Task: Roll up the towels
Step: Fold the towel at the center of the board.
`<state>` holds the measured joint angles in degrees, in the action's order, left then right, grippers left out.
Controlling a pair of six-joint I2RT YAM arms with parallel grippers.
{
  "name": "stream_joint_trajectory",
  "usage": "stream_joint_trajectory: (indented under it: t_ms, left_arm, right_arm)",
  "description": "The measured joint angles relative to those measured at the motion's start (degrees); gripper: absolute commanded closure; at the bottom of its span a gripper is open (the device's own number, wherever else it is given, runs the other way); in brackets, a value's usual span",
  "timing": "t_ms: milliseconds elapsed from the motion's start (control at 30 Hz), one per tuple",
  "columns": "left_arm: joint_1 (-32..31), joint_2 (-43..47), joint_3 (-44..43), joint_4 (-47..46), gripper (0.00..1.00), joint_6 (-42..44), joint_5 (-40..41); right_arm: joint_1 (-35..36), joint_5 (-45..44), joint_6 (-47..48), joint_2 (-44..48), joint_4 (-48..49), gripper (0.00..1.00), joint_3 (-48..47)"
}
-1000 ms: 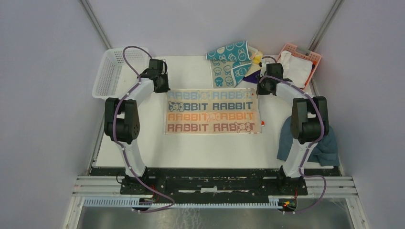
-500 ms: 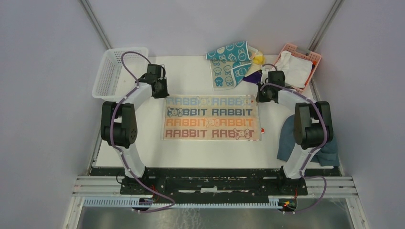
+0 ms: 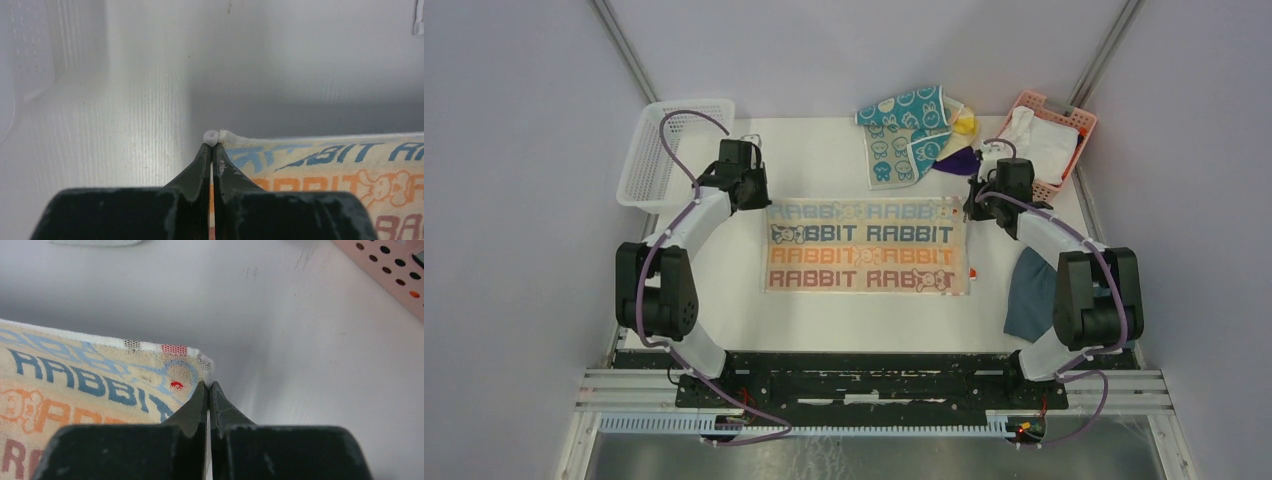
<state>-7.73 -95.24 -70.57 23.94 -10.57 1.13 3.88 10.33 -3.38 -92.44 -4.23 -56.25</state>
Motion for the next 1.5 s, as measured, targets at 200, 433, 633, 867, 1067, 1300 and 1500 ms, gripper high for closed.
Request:
stream_joint_trajectory:
  t_ms: [200, 433, 633, 867, 1067, 1300, 1500]
  left_arm:
    - [0.00, 5.11, 5.25, -0.20, 0.97, -0.44, -0.02]
    - [0.00, 9.18, 11.08, -0.46, 0.97, -3.89, 0.02]
    - [0.00, 11.87, 14.95, -0.20, 0.97, -7.54, 0.52]
    - [0.00, 14.73, 17.44, -0.09, 0.97, -10.69, 1.95]
    - [0.00, 17.92, 21.00, 0.24, 0.97, -13.29, 3.13]
    - [0.00, 23.91, 27.04, 0.42, 0.97, -17.18, 3.91]
    - [0.00, 25.29, 31.56, -0.09, 0.88, -19.98, 3.96]
  right_arm:
    - [0.02, 0.26, -0.92, 5.27, 2.34, 0.97, 5.79]
    - [0.04, -0.11, -2.82, 11.63, 4.24, 0.97, 11.34]
    - [0.98, -1.70, -5.11, 17.22, 3.06, 0.97, 14.43]
    - [1.70, -2.40, -9.86, 23.98, -0.31, 0.97, 18.47]
    - [1.77, -1.68, -14.10, 30.29, -6.56, 0.96, 21.42]
    - [1.77, -0.90, -19.98, 33.90, -13.64, 0.93, 22.88]
    - [1.77, -0.72, -23.67, 33.75, -17.09, 0.84, 25.18]
